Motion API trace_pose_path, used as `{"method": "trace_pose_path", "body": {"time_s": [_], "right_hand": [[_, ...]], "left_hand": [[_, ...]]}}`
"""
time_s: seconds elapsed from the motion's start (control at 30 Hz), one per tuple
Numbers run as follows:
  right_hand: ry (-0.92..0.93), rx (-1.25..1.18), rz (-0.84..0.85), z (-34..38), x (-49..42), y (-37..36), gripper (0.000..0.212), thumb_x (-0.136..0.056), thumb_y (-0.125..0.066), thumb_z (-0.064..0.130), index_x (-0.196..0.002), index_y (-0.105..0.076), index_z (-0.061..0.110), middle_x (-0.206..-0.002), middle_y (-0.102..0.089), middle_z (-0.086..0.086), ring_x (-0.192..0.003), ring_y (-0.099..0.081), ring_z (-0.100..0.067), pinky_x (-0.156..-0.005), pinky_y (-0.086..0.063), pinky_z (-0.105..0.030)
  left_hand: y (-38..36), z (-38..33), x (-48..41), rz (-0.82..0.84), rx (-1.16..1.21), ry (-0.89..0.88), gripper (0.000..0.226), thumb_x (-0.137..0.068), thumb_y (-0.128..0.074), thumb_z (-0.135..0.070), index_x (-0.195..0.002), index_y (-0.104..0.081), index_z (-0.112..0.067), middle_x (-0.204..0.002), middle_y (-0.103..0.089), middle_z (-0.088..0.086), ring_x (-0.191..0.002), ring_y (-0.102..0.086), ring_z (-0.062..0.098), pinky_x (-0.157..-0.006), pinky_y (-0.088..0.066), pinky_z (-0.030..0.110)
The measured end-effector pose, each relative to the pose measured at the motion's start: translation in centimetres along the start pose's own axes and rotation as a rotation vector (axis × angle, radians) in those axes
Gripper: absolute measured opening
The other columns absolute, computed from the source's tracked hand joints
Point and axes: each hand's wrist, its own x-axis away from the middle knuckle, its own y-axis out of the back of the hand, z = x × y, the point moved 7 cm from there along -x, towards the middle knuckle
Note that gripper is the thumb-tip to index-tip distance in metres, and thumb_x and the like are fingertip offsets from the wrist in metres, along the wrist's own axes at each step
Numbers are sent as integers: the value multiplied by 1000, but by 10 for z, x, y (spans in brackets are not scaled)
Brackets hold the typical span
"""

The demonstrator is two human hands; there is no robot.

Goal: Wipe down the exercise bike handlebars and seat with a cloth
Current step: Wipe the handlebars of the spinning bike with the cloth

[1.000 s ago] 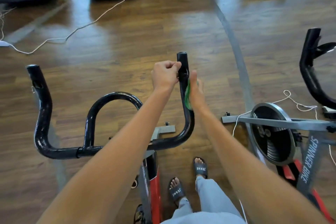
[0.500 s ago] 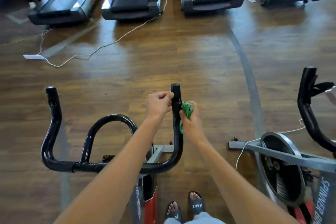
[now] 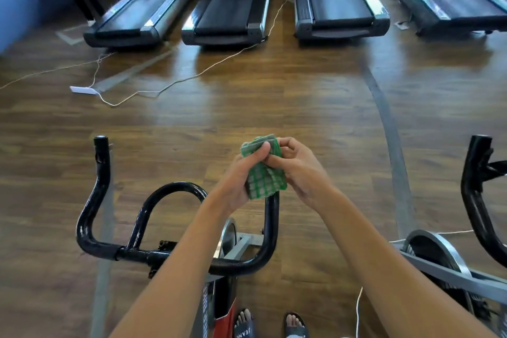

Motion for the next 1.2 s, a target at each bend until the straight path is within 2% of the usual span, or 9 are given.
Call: {"method": "trace_pose_path", "body": {"time_s": [0.17,0.27,0.4,0.53,0.63,0.77,0.93,1.1,1.2], "right_hand": [[201,441,-290,11,-14,20,13,-93,-68,15,-107,-68,14,-106,-67,-2,-98,-65,-13,-77,-50,-14],[216,660,-340,9,-30,29,20,-96,-64,14,-115,-69,16,-113,-60,2,-97,-58,-8,-72,-40,-2],[187,792,-274,4,-39,29,26,-97,-63,17,-121,-72,17,-116,-72,1,-98,-61,-3,-70,-36,4],[204,839,-300,10,-42,30,25,-97,-63,16,-120,-73,16,-112,-71,2,-100,-56,-2,-69,-34,4],[205,837,-308,12,-45,30,26,-95,-66,15,-119,-73,21,-114,-64,0,-100,-59,-7,-62,-35,7],[178,826,-319,11,-48,37,17,-91,-72,17,-107,-77,21,-111,-61,1,-96,-61,-8,-62,-35,6],[153,741,-307,3,-49,40,16,-91,-72,13,-105,-78,17,-80,-63,8,-73,-57,1,-63,-36,4],[162,701,-321,3,-48,40,18,-89,-73,11,-106,-78,15,-86,-71,4,-82,-63,-2,-69,-43,-1],[157,724,-309,6,-48,39,19,-91,-70,7,-108,-77,10,-98,-73,-2,-91,-64,-5,-69,-39,6]], "left_hand": [[46,-7,-11,-419,11,-227,15,-95,-62,-13,-108,-67,-9,-103,-74,15,-90,-72,29,-80,-61,41],[71,-1,-20,-666,-179,-199,10,-95,-60,-7,-96,-66,-16,-96,-72,9,-88,-70,27,-83,-60,42],[53,32,-45,-467,-406,0,15,-98,-60,-33,-109,-60,-24,-100,-68,5,-97,-65,28,-87,-54,42],[29,36,-62,-149,-422,-77,75,-92,-29,-77,-115,-66,-15,-93,-66,13,-80,-63,22,-70,-52,33],[21,12,-74,-216,-414,-241,68,-103,-28,-55,-101,-62,3,-80,-58,13,-62,-57,11,-58,-48,22],[28,28,-69,-395,-395,-247,53,-98,-38,-63,-86,-63,-17,-74,-60,-5,-71,-56,10,-69,-44,32],[33,88,-14,-485,-475,-101,53,-97,-28,-68,-90,-59,-26,-77,-63,-9,-73,-60,8,-72,-48,36],[26,32,-55,-573,-574,-174,79,-89,-22,-80,-119,-58,-17,-109,-68,7,-105,-64,24,-94,-50,47],[20,42,-42,-588,-631,-239,48,-98,-24,-65,-104,-55,-29,-94,-64,-6,-88,-62,13,-79,-50,37]]}}
